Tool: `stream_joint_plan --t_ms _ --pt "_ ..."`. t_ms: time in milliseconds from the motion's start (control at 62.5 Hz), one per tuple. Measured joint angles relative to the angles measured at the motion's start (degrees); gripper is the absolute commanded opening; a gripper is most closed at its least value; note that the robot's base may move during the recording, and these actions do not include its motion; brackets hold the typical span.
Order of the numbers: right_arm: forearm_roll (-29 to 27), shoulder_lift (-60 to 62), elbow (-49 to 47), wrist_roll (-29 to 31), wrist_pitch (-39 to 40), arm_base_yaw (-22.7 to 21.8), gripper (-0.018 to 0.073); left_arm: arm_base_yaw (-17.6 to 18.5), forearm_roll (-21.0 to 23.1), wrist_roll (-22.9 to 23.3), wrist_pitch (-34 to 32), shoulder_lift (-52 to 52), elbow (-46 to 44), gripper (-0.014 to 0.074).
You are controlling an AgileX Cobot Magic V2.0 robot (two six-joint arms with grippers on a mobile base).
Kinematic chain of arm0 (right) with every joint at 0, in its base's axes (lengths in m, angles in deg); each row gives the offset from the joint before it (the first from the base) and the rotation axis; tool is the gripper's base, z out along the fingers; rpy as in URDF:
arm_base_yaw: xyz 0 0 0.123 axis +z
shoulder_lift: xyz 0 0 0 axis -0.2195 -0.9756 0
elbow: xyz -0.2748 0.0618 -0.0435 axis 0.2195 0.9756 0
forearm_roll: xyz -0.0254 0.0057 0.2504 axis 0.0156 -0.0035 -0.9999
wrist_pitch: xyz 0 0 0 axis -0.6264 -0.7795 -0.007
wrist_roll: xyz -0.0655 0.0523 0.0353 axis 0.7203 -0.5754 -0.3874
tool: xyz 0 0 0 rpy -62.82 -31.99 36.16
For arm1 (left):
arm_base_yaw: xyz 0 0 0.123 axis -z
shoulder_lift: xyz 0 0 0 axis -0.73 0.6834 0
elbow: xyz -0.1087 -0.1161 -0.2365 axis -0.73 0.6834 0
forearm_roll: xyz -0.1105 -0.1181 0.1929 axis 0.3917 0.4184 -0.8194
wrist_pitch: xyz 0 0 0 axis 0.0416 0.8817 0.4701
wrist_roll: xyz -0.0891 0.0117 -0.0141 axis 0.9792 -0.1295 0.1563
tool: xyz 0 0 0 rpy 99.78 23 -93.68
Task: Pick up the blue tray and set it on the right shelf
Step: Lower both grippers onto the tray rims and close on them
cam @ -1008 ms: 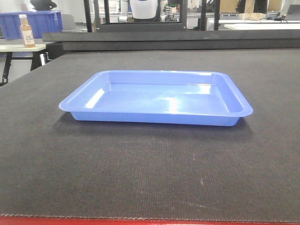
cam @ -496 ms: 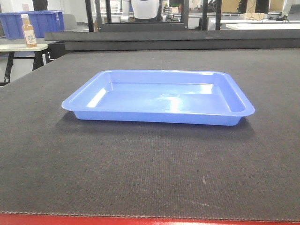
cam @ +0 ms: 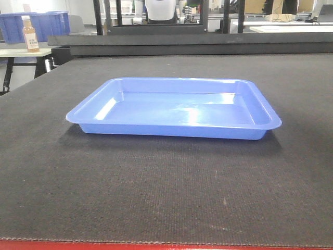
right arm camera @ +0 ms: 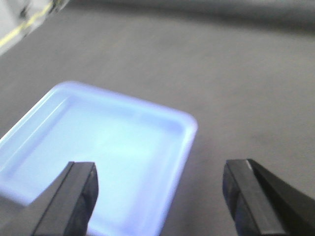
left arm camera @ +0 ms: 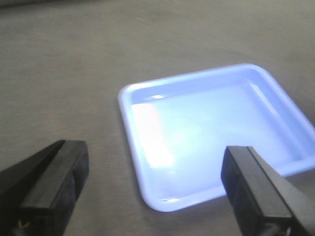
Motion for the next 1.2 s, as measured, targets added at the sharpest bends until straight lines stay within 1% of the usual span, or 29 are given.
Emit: stream_joint_plan --t_ms 96,160,208,272,336,416,432,496,544,592,688,880,1040,1200 --pt "-0.3 -7.8 -6.6 -1.1 -6.2 3.6 0.0623 2.5 0.3 0.0 2.9 6.1 -5.0 0.0464" --pt "-0.4 -13.4 -10.5 -3.3 -10.3 4.4 0.0623 3.6 0.1 0.0 4.0 10.5 -7.7 0.0464" --pt "0.5 -17.1 -13.5 -6.5 -13.5 4.4 0.0623 4.3 -0.4 0.1 4.4 13.3 -9.7 0.0464" --pt "3.5 -22.1 -17.5 -11.4 -17.9 4.4 0.0623 5.1 -2.1 2.2 5.8 17.2 -12.6 0.0464" --pt "6.6 -26.2 -20.9 -15.3 -21.8 4.4 0.0623 5.8 -5.5 6.6 8.3 20.4 -15.6 0.0464" --pt "9.6 -30.9 -24.7 -19.0 -24.8 4.4 0.0623 6.6 -12.9 13.3 11.8 24.3 -18.8 0.0464" --pt "10.2 -31.6 -25.5 -19.7 -25.2 4.4 0.0623 6.8 -14.9 15.4 12.9 25.4 -19.7 0.0464" --pt "11.6 -34.3 -27.0 -20.9 -25.6 4.4 0.0623 7.1 -19.8 21.0 15.8 28.7 -22.1 0.0464" --pt "12.4 -36.5 -28.0 -21.6 -25.6 4.4 0.0623 7.1 -22.9 24.5 18.5 31.7 -24.4 0.0464" --pt "12.7 -38.1 -28.4 -22.2 -25.3 4.3 0.0623 7.1 -24.0 26.8 20.4 34.0 -26.2 0.0464" --pt "12.7 -41.3 -28.5 -23.7 -24.8 3.8 0.0623 7.1 -23.9 28.6 22.1 38.9 -29.0 0.0464" --pt "12.1 -46.5 -28.5 -24.4 -23.7 2.1 0.0623 7.2 -21.9 29.4 22.3 46.4 -32.6 0.0464" --pt "10.4 -49.8 -28.5 -24.4 -21.9 1.7 0.0623 7.1 -21.3 30.3 21.8 51.0 -33.0 0.0463" --pt "9.1 -52.4 -28.6 -24.4 -20.9 1.7 0.0623 6.0 -20.3 30.8 21.5 54.1 -33.0 0.0463"
